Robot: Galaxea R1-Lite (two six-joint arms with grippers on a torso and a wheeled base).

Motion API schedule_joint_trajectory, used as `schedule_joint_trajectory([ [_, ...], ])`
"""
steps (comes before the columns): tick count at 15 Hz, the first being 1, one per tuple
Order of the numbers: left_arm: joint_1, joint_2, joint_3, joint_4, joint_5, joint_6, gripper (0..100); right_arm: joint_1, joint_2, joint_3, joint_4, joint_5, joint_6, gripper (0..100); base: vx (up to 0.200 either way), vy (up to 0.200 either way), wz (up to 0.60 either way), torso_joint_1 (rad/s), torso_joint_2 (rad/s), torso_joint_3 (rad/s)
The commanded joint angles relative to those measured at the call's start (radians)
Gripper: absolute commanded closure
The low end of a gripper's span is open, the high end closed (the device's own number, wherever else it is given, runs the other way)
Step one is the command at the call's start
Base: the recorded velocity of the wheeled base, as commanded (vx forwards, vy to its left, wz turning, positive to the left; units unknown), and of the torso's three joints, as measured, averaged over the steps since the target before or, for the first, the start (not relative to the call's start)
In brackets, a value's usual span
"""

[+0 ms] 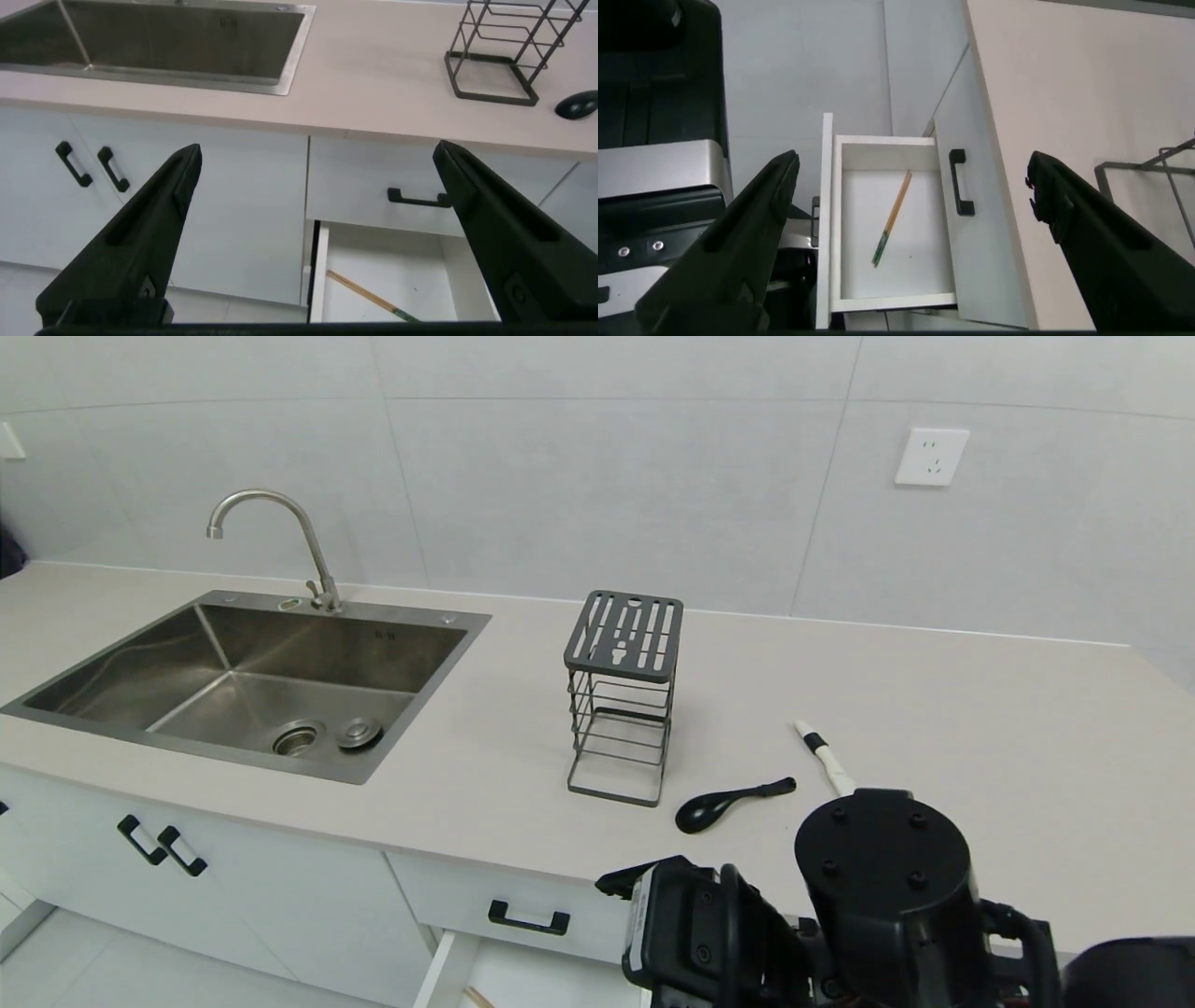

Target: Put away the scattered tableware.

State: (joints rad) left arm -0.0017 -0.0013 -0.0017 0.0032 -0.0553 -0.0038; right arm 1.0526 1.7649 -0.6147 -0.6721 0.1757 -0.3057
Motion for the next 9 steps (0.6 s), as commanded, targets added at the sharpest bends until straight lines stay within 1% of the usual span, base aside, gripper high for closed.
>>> schedule_joint_trajectory([
  [1,0.000,0.001,0.000,0.000,0.000,-0.001,0,0.001,0.016,0.046,0.019,-0.005,-0.009,0,0.000,0.000,0.00,0.000,0.00,0.000],
  [4,0.000,0.001,0.000,0.000,0.000,-0.001,0,-0.025,0.016,0.102,0.011,0.001,0.004,0,0.000,0.000,0.00,0.000,0.00,0.000],
  [7,0.000,0.001,0.000,0.000,0.000,-0.001,0,-0.026,0.016,0.115,-0.021,-0.010,0.131,0,0.000,0.000,0.00,0.000,0.00,0.000],
  [8,0.000,0.001,0.000,0.000,0.000,-0.001,0,-0.029,0.018,0.108,-0.024,-0.033,0.188,0,0.000,0.000,0.00,0.000,0.00,0.000],
  [9,0.000,0.001,0.000,0.000,0.000,-0.001,0,-0.062,0.022,0.107,-0.023,-0.090,0.208,0,0.000,0.000,0.00,0.000,0.00,0.000],
])
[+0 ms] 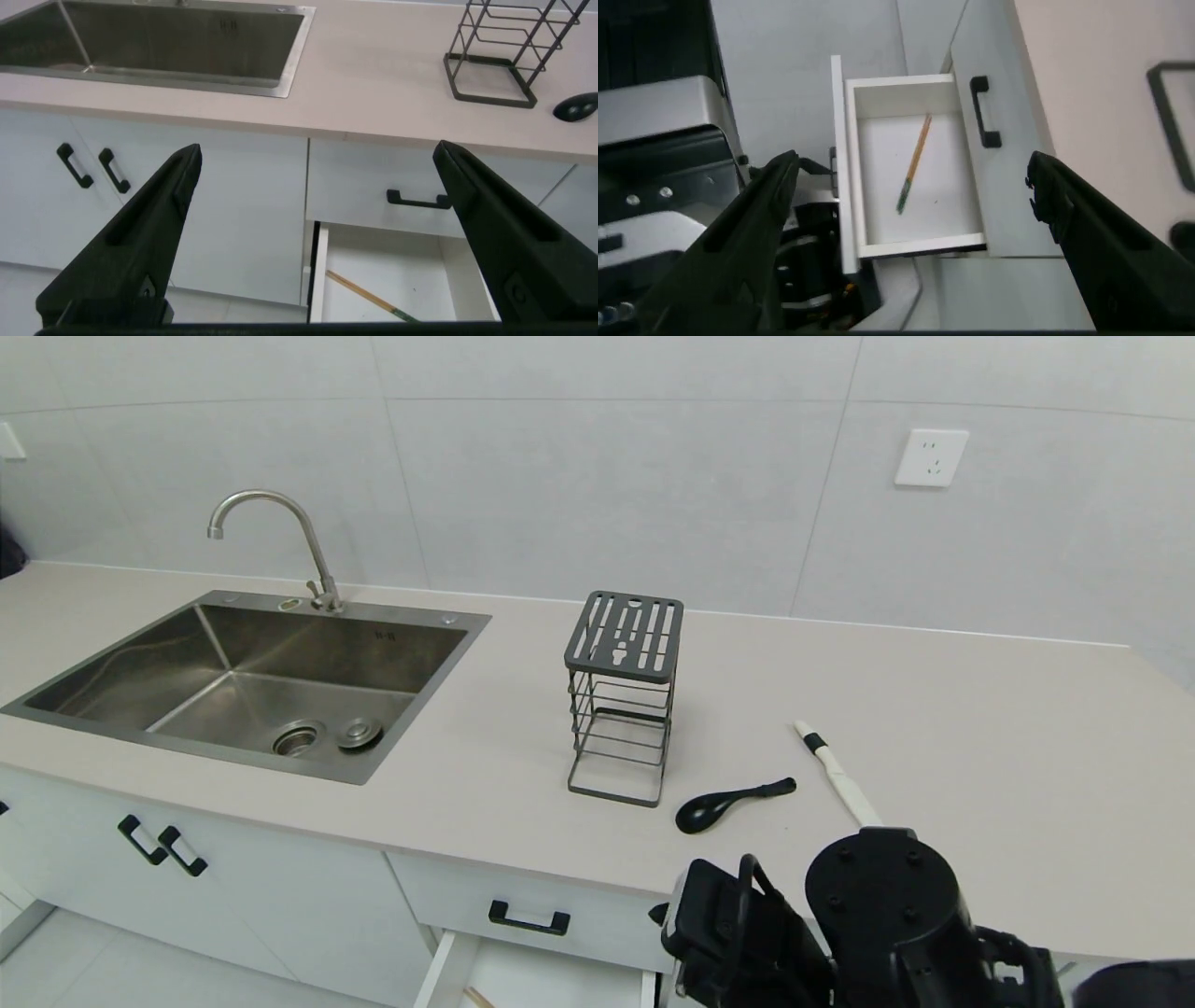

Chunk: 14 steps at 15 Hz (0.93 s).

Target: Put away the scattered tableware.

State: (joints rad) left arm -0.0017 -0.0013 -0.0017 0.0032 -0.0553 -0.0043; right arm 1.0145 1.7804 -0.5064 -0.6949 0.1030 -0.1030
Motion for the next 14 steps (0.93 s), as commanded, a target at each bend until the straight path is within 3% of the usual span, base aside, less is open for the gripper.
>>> schedule_joint_trajectory([
  [1,0.000,0.001,0.000,0.000,0.000,0.000,0,-0.048,0.005,0.005,0.002,-0.020,0.005,0,0.000,0.000,0.00,0.000,0.00,0.000],
  [7,0.000,0.001,0.000,0.000,0.000,0.000,0,-0.284,0.002,0.032,0.009,-0.014,-0.136,0,0.000,0.000,0.00,0.000,0.00,0.000],
  [14,0.000,0.001,0.000,0.000,0.000,0.000,0,-0.499,0.034,-0.034,0.000,-0.014,-0.169,0,0.000,0.000,0.00,0.000,0.00,0.000],
])
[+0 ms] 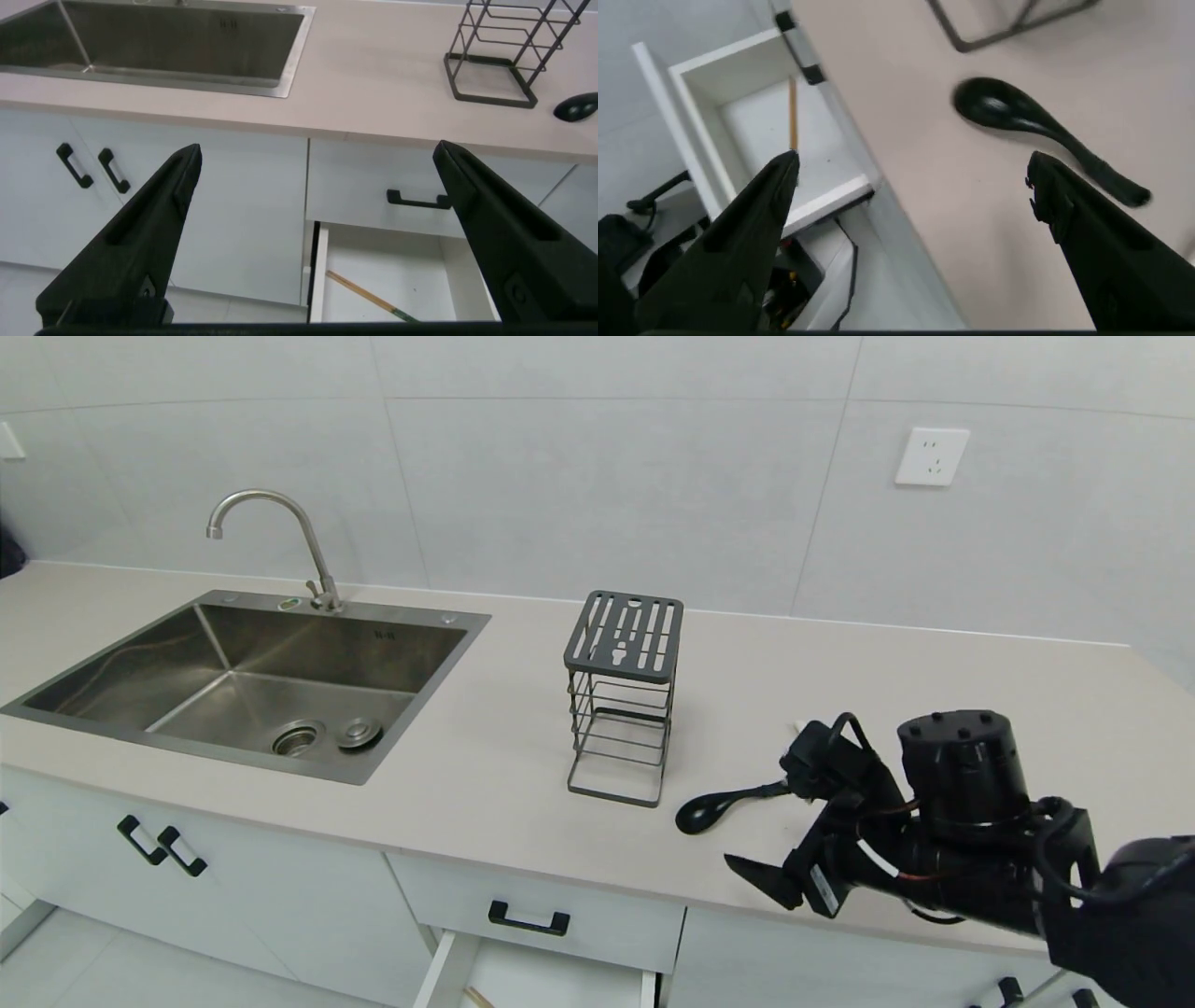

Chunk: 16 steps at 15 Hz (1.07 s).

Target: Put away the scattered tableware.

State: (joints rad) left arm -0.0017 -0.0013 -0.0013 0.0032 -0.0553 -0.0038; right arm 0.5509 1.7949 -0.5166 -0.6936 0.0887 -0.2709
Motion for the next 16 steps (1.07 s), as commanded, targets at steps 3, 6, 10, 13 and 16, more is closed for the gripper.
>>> schedule_joint_trajectory([
  [3,0.000,0.001,0.000,0.000,0.000,-0.001,0,-0.048,0.118,-0.103,-0.007,-0.004,-0.001,0,0.000,0.000,0.00,0.000,0.00,0.000],
  [6,0.000,0.001,0.000,0.000,0.000,-0.001,0,-0.043,0.213,-0.163,-0.012,-0.007,-0.004,0,0.000,0.000,0.00,0.000,0.00,0.000],
  [10,0.000,0.001,0.000,0.000,0.000,-0.001,0,-0.109,0.251,-0.172,-0.012,-0.001,-0.054,0,0.000,0.000,0.00,0.000,0.00,0.000],
  [13,0.000,0.001,0.000,0.000,0.000,-0.001,0,-0.175,0.261,-0.180,-0.012,0.054,-0.094,0,0.000,0.000,0.00,0.000,0.00,0.000],
  [16,0.000,0.001,0.000,0.000,-0.001,-0.001,0,-0.200,0.301,-0.235,-0.018,0.097,-0.100,0,0.000,0.000,0.00,0.000,0.00,0.000],
])
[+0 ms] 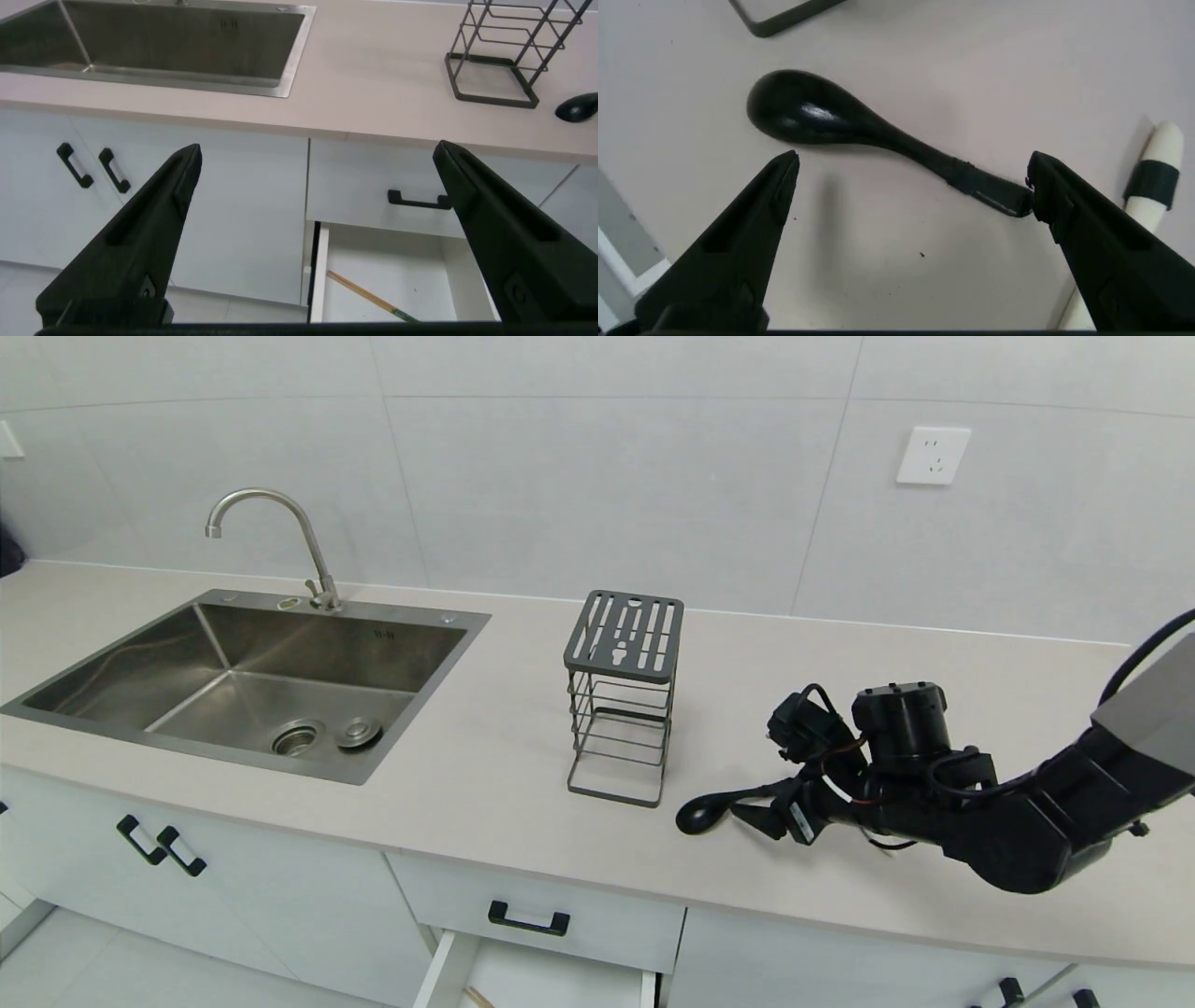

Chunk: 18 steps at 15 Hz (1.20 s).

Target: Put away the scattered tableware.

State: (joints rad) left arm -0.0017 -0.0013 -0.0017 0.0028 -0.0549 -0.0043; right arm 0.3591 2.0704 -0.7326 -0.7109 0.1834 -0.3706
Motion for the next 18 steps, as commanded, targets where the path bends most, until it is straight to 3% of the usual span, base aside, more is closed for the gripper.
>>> schedule_joint_trajectory([
  [1,0.000,0.001,0.000,0.000,0.000,0.000,0,-0.008,0.037,-0.041,-0.002,0.004,-0.001,0,0.000,0.000,0.00,0.000,0.00,0.000],
  [5,0.000,0.001,0.000,0.000,0.000,0.000,0,-0.006,0.079,-0.077,-0.002,0.057,-0.002,0,0.000,0.000,0.00,0.000,0.00,0.000],
  [18,0.000,0.001,0.000,-0.001,0.000,0.000,0,-0.011,0.126,-0.105,-0.001,0.057,-0.040,0,0.000,0.000,0.00,0.000,0.00,0.000],
])
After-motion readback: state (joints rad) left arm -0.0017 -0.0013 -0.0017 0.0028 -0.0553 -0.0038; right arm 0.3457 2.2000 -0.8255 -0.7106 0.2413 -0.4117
